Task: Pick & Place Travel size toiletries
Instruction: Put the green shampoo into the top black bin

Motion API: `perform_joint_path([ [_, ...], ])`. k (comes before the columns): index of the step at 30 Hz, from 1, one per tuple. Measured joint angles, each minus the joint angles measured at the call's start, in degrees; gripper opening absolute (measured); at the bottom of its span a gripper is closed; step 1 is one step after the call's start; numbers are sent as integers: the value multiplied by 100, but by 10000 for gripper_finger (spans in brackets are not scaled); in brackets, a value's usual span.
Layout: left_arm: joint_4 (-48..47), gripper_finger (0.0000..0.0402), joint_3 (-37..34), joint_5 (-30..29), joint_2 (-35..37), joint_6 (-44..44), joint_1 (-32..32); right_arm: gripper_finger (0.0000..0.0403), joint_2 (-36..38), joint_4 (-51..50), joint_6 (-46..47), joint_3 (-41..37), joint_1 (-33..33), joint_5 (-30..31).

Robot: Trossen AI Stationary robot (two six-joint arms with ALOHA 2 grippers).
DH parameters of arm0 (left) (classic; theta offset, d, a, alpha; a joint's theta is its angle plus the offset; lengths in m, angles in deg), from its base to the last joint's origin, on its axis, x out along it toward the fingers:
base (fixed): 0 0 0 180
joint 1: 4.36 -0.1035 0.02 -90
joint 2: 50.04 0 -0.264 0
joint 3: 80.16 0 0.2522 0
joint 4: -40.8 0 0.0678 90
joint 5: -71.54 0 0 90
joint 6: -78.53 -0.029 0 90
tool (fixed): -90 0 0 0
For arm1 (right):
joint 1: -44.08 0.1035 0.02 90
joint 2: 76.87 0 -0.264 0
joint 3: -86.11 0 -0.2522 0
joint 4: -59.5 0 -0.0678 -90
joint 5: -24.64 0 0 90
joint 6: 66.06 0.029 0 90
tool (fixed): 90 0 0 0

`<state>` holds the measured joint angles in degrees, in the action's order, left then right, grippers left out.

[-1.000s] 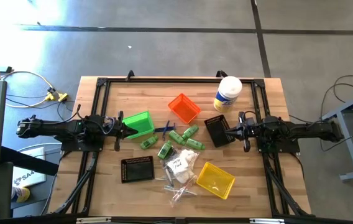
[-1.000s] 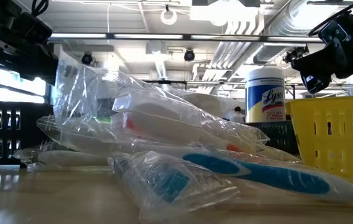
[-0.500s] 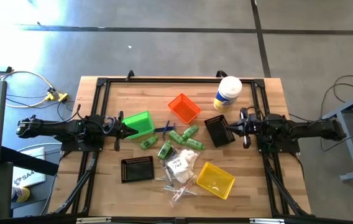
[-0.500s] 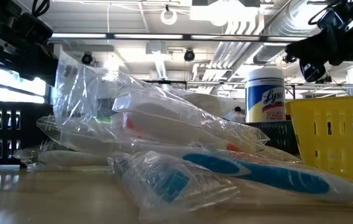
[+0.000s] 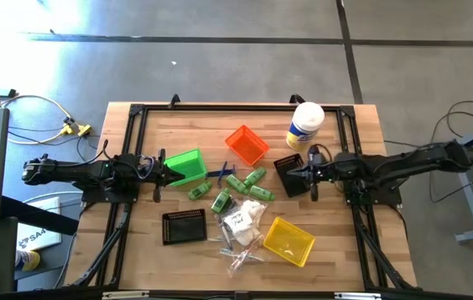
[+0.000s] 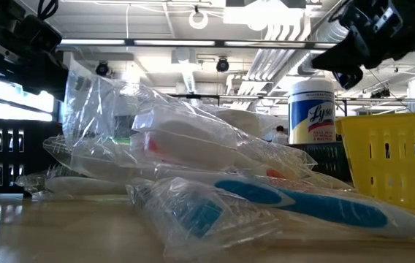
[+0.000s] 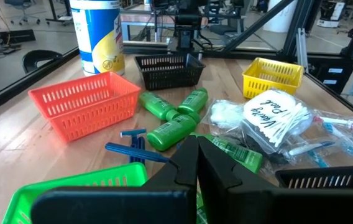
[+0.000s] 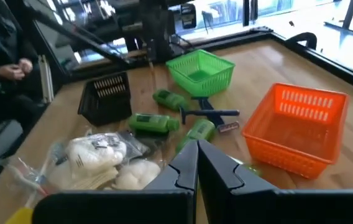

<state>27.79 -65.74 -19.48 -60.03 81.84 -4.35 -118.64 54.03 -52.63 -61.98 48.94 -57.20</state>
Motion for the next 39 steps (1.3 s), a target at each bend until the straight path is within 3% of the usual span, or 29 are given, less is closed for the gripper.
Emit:
perform_joint_path([
  [15, 0, 0, 0, -15, 0, -2, 0, 3, -2112, -1021, 43, 1763, 505, 247],
  [28, 0, 0, 0, -15, 0, -2, 0, 3, -3332, -2957, 638, 3096, 500, 184],
  [39, -2, 0, 0, -12, 1, -2, 0, 6, -3987, -1686, 41, 3153, 489, -112],
])
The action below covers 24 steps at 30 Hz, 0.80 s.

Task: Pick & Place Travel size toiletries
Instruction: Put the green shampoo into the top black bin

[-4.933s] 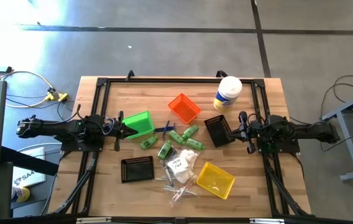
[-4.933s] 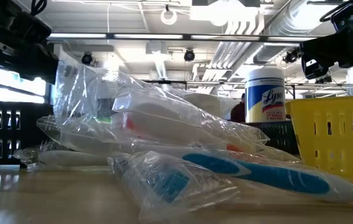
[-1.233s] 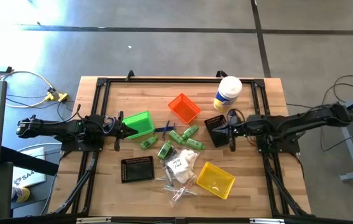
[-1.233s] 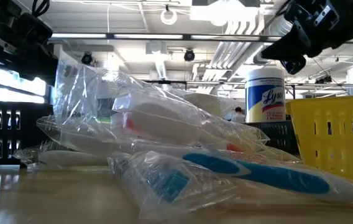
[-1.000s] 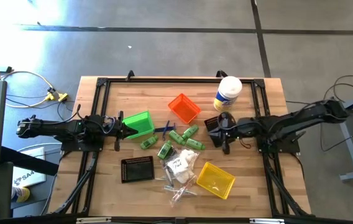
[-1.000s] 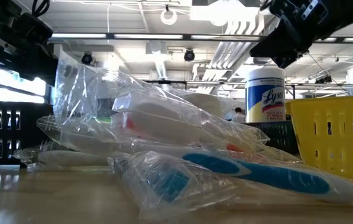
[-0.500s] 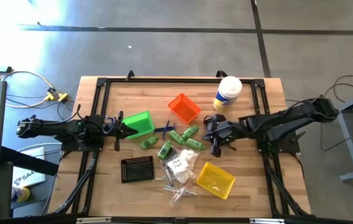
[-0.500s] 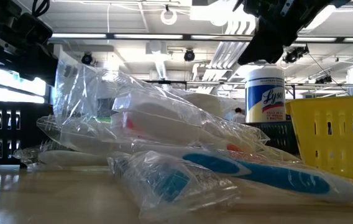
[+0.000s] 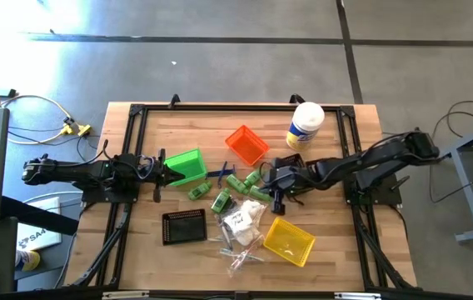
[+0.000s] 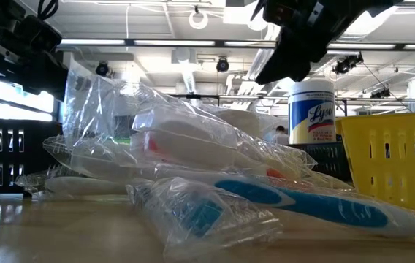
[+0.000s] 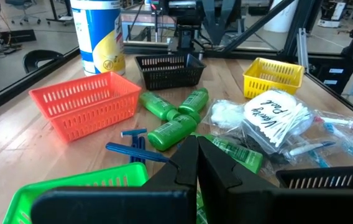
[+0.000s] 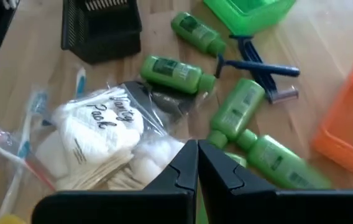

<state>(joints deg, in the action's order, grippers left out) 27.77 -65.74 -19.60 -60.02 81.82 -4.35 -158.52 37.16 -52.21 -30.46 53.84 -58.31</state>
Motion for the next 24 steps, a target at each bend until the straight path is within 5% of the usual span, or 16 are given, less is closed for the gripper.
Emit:
perform_joint_path([
  [5, 0, 0, 0, 6, -1, 0, 0, 55, -304, 26, 271, 0, 0, -122],
  [15, 0, 0, 0, 18, 1, 0, 0, 224, -711, 467, 218, 0, 0, -135],
  [24, 0, 0, 0, 14, -1, 0, 0, 252, -715, 749, 130, -2, -21, -97],
])
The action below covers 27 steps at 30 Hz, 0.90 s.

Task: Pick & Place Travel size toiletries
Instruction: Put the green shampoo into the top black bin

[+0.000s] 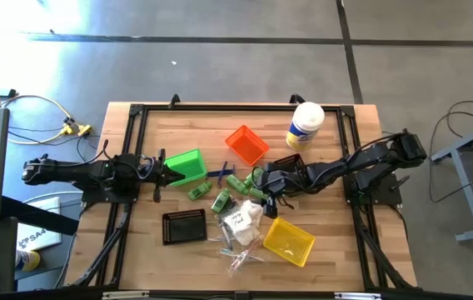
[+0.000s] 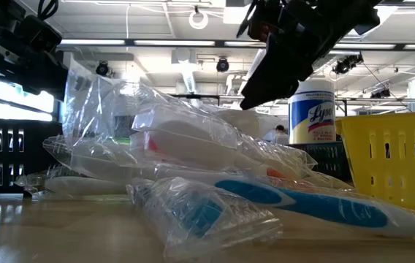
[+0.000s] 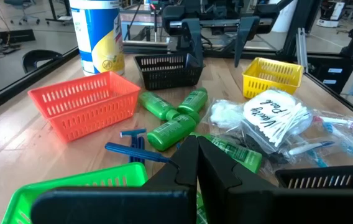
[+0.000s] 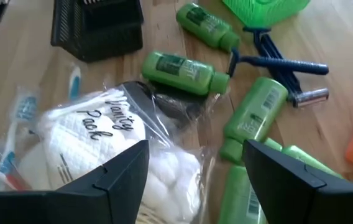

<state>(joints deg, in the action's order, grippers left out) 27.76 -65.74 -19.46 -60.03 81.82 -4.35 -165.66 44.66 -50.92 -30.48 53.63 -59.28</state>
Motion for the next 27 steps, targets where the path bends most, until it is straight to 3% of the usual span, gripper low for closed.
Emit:
perform_joint_path([
  [16, -1, 0, 0, -20, 2, 0, 0, 235, -918, -329, 382, -4, -222, 530],
  [27, 0, 0, 0, -17, 0, 0, 0, 235, -1012, -781, 583, -2, -222, 582],
])
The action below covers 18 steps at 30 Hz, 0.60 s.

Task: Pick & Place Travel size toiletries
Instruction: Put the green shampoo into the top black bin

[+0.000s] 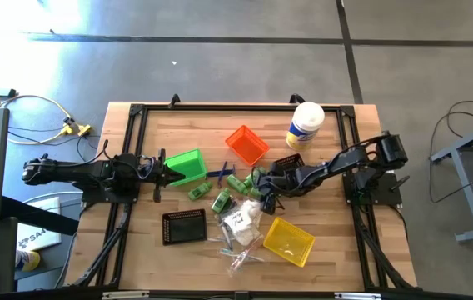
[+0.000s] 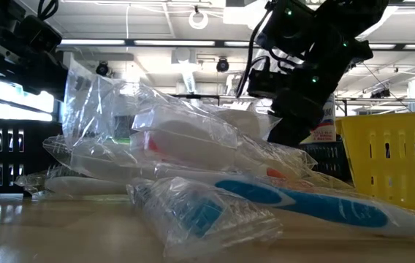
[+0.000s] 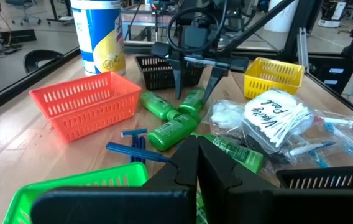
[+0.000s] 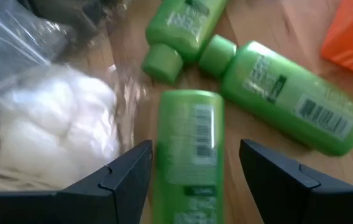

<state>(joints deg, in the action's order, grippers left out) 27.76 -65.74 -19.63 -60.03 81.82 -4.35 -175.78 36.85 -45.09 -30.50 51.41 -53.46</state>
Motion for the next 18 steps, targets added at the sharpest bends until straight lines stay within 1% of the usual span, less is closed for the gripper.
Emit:
perform_joint_path([
  [7, 1, 0, 0, 0, 2, 0, 0, 235, 0, -167, 4, -1, 0, -341],
  [18, 1, 0, 0, 4, 2, 1, 0, 235, 0, -170, 2, -2, 0, -447],
])
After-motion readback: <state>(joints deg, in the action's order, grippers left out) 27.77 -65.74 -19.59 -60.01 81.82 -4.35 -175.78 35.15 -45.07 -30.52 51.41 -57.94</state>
